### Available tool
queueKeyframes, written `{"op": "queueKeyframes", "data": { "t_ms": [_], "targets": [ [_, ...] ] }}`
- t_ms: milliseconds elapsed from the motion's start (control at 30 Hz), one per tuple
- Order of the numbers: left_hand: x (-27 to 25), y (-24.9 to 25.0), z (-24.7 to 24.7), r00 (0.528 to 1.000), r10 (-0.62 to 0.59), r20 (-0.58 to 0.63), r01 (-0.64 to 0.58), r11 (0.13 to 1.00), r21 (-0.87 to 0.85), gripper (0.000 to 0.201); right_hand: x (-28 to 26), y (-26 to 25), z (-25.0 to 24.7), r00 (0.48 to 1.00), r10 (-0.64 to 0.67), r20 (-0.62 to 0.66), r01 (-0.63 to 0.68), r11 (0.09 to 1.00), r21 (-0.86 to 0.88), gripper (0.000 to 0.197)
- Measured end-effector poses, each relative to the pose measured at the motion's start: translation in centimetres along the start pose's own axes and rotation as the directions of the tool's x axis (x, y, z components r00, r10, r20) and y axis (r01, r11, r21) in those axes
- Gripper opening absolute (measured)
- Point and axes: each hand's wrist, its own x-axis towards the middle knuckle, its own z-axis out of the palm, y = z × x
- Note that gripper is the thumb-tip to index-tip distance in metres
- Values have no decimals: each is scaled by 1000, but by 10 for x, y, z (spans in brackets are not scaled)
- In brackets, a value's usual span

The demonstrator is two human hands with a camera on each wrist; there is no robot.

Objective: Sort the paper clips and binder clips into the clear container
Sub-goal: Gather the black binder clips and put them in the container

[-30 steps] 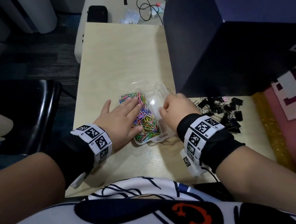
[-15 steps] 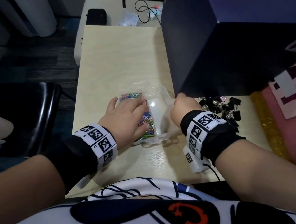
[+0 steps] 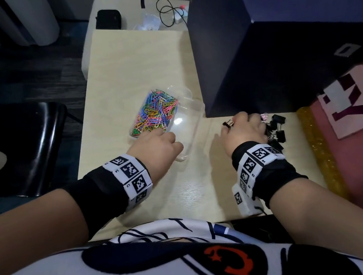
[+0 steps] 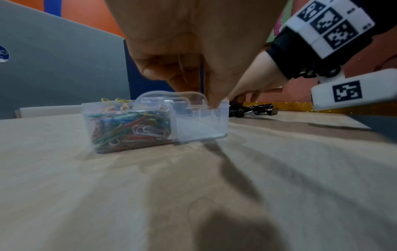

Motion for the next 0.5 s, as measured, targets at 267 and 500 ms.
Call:
{"op": "queueKeyframes", "data": {
  "t_ms": [267,500],
  "targets": [
    [1,3,-6,993,-7,119,1,999,47,28,19,42,1,954,68,293,-55,997,-51,72],
    [-4,-12,-12,983,-146,114,135,986,97,32,-11,28,10,917,-261,301,294,953,-69,58]
  ]
}}
